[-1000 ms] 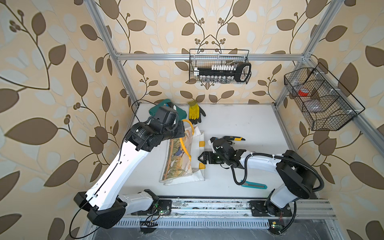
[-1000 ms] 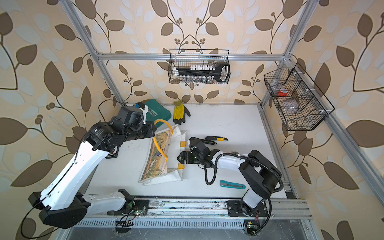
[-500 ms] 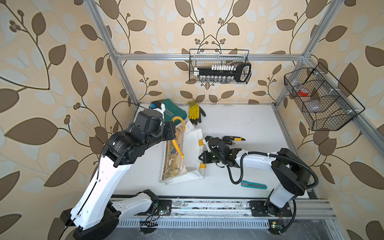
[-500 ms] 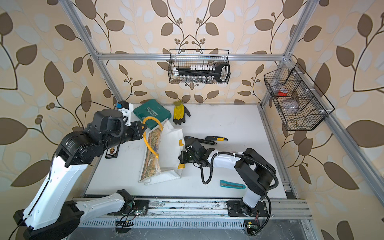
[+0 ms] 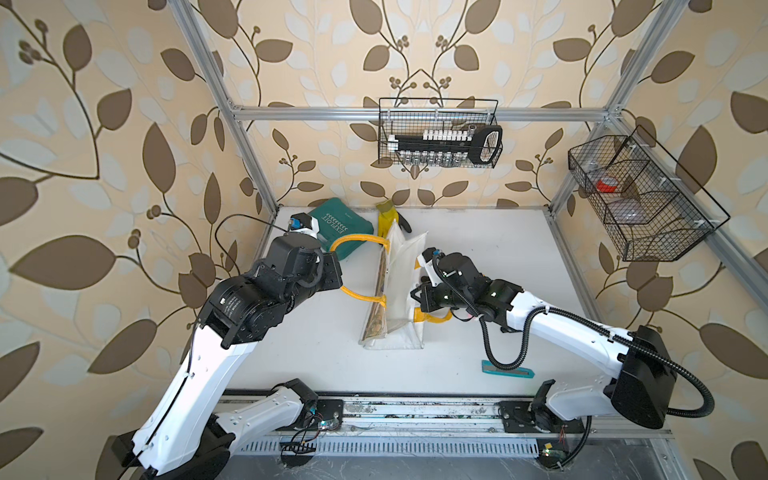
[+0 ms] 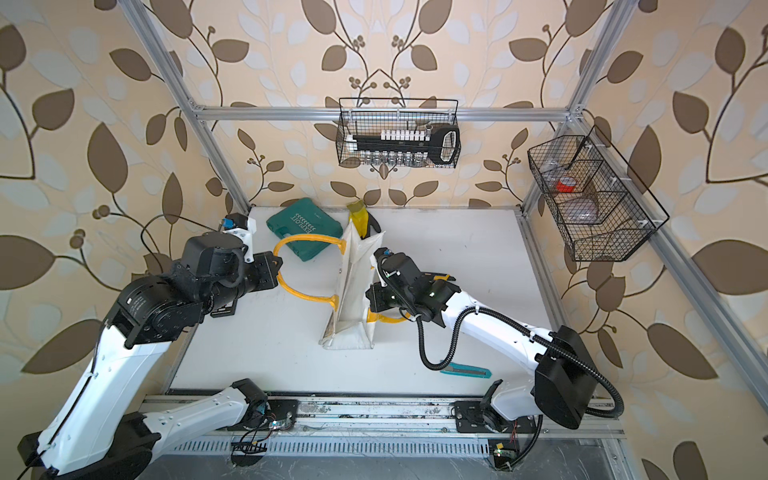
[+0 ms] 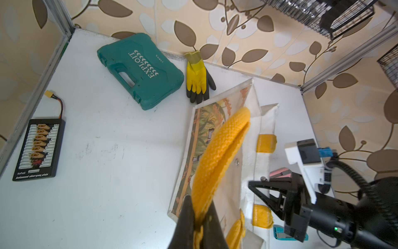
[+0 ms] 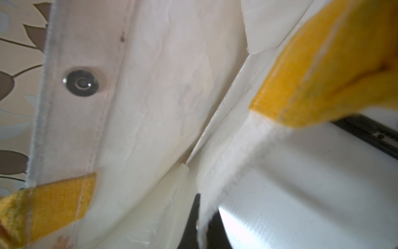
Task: Place the art knife into the pouch
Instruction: Pick up the pouch from the center of the board.
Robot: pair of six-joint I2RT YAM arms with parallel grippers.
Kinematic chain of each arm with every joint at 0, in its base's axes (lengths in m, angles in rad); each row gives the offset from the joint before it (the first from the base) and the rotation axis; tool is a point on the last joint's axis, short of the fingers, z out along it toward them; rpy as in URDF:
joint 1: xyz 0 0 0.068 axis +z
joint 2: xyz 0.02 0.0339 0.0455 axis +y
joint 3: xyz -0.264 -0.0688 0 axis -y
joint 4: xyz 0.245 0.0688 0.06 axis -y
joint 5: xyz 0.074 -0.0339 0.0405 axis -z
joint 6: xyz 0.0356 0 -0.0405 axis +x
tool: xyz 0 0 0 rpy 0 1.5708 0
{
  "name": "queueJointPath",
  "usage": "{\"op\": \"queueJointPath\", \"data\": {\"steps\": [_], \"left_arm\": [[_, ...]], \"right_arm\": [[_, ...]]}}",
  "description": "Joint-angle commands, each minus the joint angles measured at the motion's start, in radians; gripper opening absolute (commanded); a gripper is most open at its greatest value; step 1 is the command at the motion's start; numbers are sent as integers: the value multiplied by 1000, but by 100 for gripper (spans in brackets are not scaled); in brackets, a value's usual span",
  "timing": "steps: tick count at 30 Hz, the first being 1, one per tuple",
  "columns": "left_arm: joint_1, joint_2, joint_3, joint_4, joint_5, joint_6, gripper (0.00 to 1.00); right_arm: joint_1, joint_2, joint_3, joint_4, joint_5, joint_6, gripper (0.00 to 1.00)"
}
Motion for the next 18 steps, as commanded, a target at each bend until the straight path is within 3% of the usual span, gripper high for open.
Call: {"op": "queueJointPath", "data": {"steps": [1,6,7,8,10,11,14,18], "left_arm": [[-6,-25,-53,21,-46,-26,0],[-5,-35,-142,32,-56,-47,0],[-5,-35,-158,36,-54,-46,8],[-5,-35,-177,48,-45,-49,22],[-2,-37,-215,84,-16,-48,65],[0,-34,-228,99,-6,-50,78],[8,-11,-231,103,1,-51,91],[15,-6,-229,139,31,-57,96]], "right_arm": [[0,3,34,-62,6,-39,0],[-5,21,29,-58,1,-49,0],[-7,24,31,-59,-2,-52,0],[-10,26,31,-57,-4,-54,0],[-16,36,36,-57,-13,-59,0],[-17,40,42,-58,-17,-63,0],[-18,43,59,-70,-20,-73,0],[-21,31,74,-73,-29,-78,0]]}}
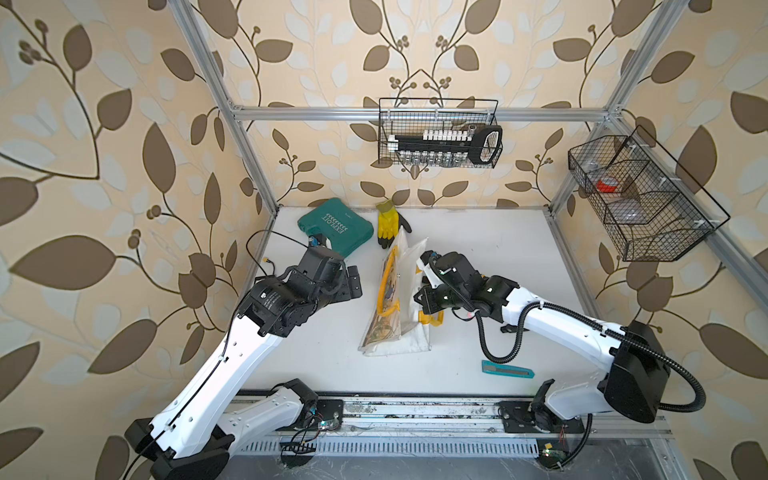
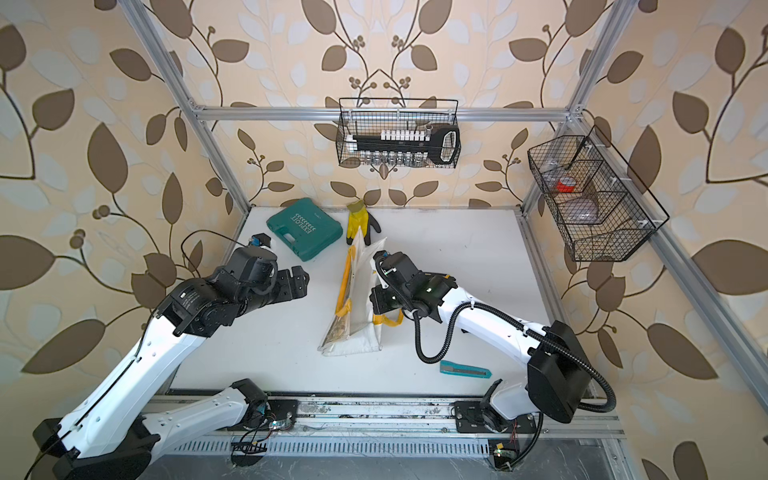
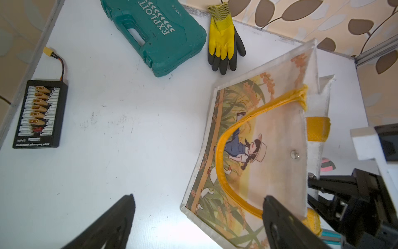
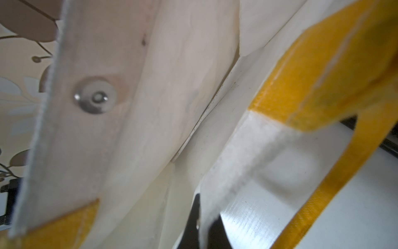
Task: Place the art knife into the pouch
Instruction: Pick up the pouch from the center of the board, then open the pouch at the center of the board.
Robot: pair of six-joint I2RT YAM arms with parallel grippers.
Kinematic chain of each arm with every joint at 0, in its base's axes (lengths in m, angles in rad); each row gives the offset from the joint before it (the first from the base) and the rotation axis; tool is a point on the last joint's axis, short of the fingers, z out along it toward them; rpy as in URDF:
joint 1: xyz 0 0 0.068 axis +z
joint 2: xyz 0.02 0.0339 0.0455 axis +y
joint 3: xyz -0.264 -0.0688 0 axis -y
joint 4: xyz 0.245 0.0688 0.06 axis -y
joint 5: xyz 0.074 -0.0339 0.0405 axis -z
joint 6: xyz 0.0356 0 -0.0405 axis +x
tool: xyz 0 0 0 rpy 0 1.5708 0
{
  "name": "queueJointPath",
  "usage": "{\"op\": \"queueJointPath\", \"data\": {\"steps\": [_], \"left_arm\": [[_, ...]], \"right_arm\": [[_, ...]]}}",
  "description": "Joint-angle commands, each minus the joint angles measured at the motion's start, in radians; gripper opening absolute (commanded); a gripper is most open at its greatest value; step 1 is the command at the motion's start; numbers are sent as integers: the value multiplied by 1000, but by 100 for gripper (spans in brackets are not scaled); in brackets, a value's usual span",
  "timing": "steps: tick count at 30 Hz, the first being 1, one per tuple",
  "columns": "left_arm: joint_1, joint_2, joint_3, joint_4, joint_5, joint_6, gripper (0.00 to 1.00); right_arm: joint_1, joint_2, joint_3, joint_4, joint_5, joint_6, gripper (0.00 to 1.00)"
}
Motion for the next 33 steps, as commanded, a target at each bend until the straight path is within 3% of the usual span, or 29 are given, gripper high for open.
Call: {"op": "queueJointPath", "data": {"steps": [1,7,9,25,33], "left_arm": [[13,-6,3,84,52,-17,96],[10,84,-77,279,324,-84,89],[-7,107,-106,325,365,-106,90],[-90,120,-165,444,338,-139,93],[-92,263,-116,347,224,-53,88]], "right_arm": [[-3,-8,54,4,-21,-19,0],[-3,21,62,42,-75,5,0],[-3,24,60,57,-78,13,0],[10,55,71,82,-100,34,0],[21,37,79,95,-113,41,0]]}}
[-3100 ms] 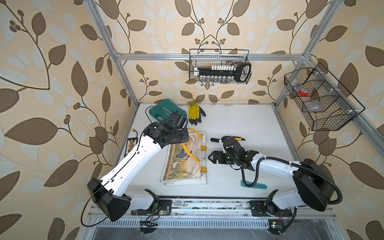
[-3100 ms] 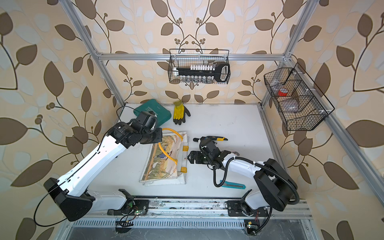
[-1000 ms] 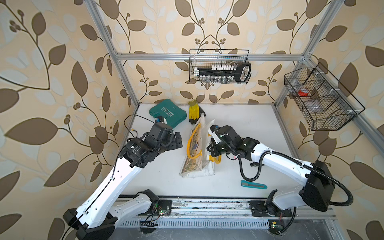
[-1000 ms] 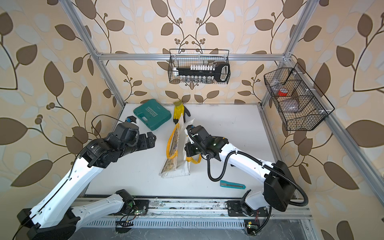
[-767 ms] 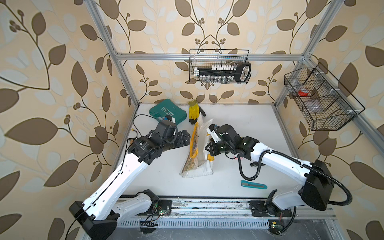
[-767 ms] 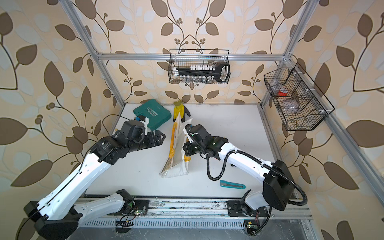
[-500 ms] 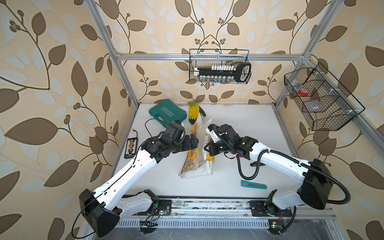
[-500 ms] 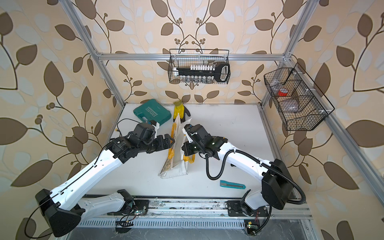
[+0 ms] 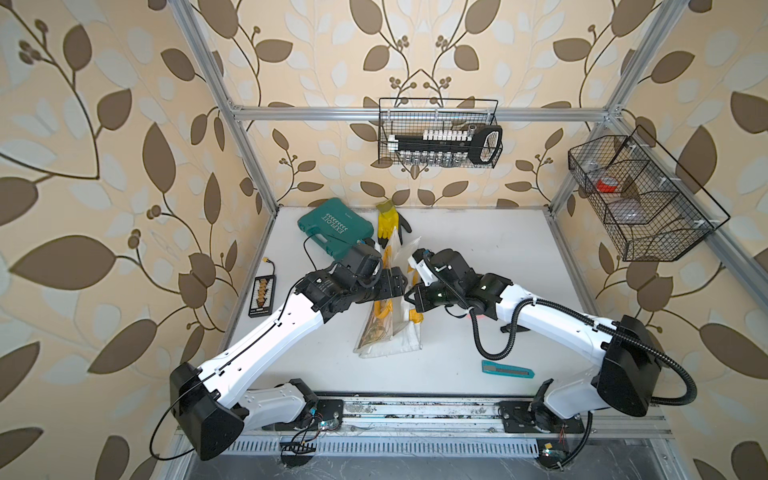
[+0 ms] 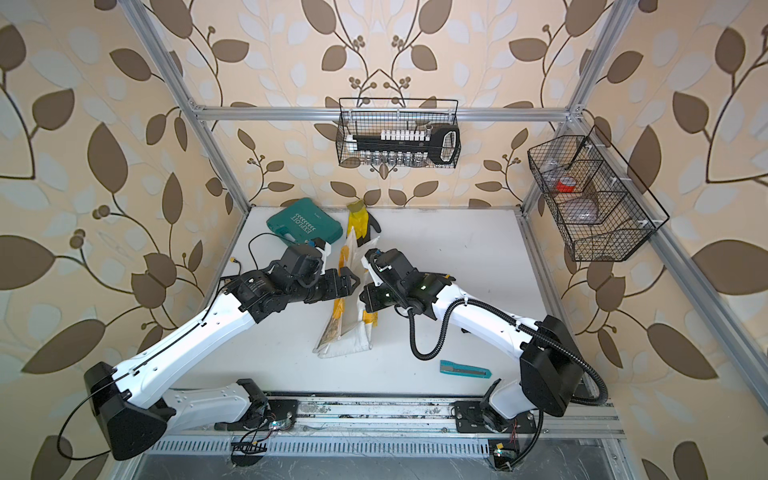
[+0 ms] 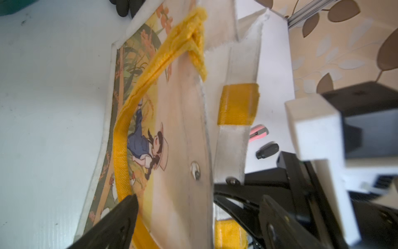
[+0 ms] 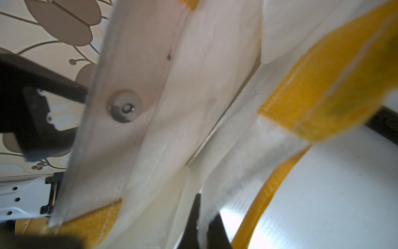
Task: Place the art knife into the pouch
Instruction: Open the pouch at the center of the board.
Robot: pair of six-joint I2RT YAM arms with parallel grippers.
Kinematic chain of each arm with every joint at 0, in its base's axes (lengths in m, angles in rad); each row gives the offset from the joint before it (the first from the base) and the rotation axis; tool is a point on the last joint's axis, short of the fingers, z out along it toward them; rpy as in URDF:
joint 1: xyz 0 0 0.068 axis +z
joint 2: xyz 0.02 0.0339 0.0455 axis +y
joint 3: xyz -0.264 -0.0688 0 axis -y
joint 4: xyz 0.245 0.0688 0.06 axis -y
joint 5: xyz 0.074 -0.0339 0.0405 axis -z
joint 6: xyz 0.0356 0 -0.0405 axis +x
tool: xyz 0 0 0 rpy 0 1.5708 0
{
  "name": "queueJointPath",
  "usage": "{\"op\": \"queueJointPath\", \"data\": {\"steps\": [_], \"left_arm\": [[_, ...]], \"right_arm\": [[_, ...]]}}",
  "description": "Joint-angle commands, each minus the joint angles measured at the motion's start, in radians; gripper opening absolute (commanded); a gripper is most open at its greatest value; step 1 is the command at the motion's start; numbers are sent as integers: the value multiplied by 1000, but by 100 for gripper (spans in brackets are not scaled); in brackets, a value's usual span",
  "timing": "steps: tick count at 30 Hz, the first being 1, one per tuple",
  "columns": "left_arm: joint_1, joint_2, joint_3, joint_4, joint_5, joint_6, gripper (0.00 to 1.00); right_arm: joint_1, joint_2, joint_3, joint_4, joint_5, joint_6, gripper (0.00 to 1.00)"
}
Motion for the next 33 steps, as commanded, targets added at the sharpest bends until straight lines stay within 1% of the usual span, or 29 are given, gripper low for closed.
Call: {"op": "queueJointPath", "data": {"steps": [1,2,4,5,6,7,8,9,10,13,16,22,25,26,27,28,30,31,33], "left_arm": [[-4,59,31,-35,-75,54,87],[-5,72,38,-38,-87,61,86],[-4,89,51,-40,-106,76,79],[-4,95,59,-45,-116,88,72],[-4,103,67,-51,-126,99,64],[-4,111,75,-57,-135,110,54],[-5,119,84,-69,-146,123,40],[-4,126,98,-92,-160,132,18],[-4,131,118,-128,-185,135,0],[-3,96,145,-209,-273,152,0],[-4,40,177,-262,-344,188,0],[-2,3,314,-417,-432,255,0],[5,-3,370,-484,-479,285,0],[20,-10,380,-502,-480,293,0],[59,-23,384,-514,-462,306,0],[111,-40,380,-517,-429,325,0],[222,-70,365,-520,-383,360,0],[269,-77,361,-529,-381,376,0],[314,-77,364,-554,-399,392,0]], "right_arm": [[9,-12,49,29,-23,14,0],[10,-18,50,24,-21,13,0],[12,-34,49,15,-15,12,0],[11,-41,46,13,-13,10,0],[11,-50,45,10,-10,9,0],[11,-57,42,8,-7,8,0],[11,-64,42,5,-4,6,0],[11,-71,45,-1,-2,3,0],[11,-75,46,-9,2,0,0],[8,-84,58,-73,52,-10,0],[-25,-79,59,-152,115,4,0],[-158,-81,-33,-226,156,17,0],[-248,-119,-102,-237,136,-5,0],[-281,-133,-122,-235,117,-10,0],[-324,-150,-143,-237,96,-19,0],[-360,-165,-160,-244,84,-32,0],[-405,-181,-164,-282,110,-63,0],[-426,-185,-160,-306,125,-80,0],[-458,-184,-152,-333,127,-99,0]]}}
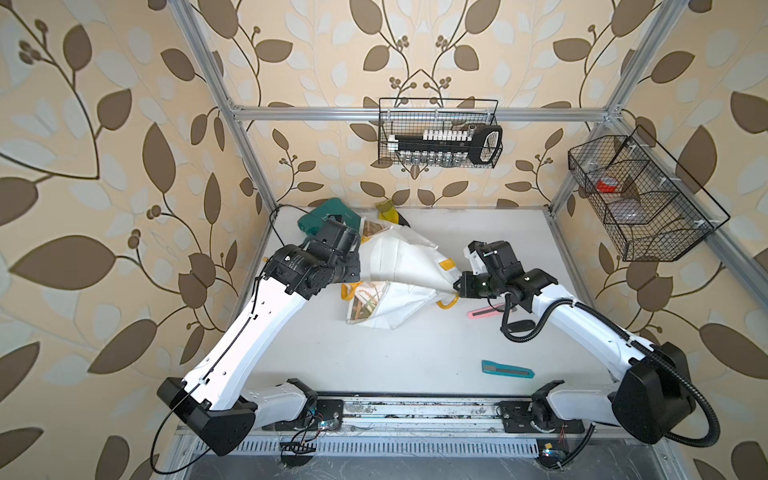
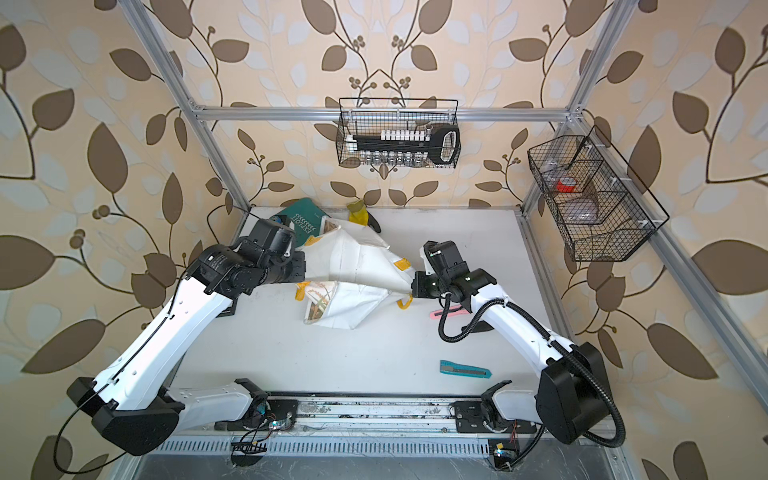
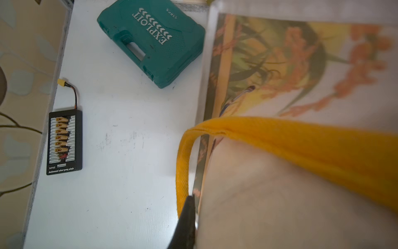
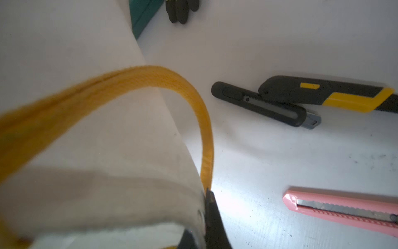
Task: Place the art knife into the pouch
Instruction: Open the pouch at the center of the board.
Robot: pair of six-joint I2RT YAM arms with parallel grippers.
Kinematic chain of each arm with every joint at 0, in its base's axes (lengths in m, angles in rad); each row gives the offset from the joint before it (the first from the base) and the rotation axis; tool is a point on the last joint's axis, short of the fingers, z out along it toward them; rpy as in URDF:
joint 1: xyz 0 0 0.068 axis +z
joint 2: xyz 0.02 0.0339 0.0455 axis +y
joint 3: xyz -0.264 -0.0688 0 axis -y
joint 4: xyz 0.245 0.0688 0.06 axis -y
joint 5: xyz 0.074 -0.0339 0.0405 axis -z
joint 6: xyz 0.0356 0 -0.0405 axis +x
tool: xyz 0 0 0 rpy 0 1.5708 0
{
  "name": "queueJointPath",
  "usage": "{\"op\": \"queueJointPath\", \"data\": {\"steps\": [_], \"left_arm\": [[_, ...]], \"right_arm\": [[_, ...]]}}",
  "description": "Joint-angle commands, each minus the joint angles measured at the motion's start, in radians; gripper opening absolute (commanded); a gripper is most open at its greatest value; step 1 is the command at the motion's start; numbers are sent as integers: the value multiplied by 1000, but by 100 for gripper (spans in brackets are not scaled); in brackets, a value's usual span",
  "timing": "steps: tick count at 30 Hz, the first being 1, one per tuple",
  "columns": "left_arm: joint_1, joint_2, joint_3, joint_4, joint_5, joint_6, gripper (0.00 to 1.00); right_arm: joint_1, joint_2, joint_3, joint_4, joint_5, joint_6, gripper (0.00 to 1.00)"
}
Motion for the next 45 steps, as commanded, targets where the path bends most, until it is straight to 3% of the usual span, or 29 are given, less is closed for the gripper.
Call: {"op": "queueJointPath", "data": {"steps": [1,4,6,10,13,17,19,27,32,35,45], "left_arm": [[102,-81,28,-112,-160,98,0],[136,-85,43,-123,-199,114,0],[161,-87,59,-111,-163,122,0],[160,-68,52,-62,79,102,0],[152,-82,-18,7,249,64,0],[99,-109,-94,85,340,14,0],[61,-111,-119,123,383,-10,0],[-87,-36,-163,260,396,-106,0],[-101,10,-145,305,377,-123,0],[-101,27,-119,303,375,-120,0],[-112,50,-72,294,379,-116,0]], "right_arm": [[-86,3,-18,-176,110,-78,0],[-107,11,-20,-179,96,-88,0],[-110,22,-25,-179,86,-89,0],[-99,25,-50,-118,-17,-72,0],[-29,22,-43,-102,-15,-70,0],[48,24,-17,-106,-11,-73,1],[69,9,-12,-89,-10,-67,19],[121,-99,103,-114,1,-93,44],[168,-145,179,-150,26,-116,46],[174,-142,186,-104,-41,-114,46],[291,82,244,3,-67,-130,45]]}}
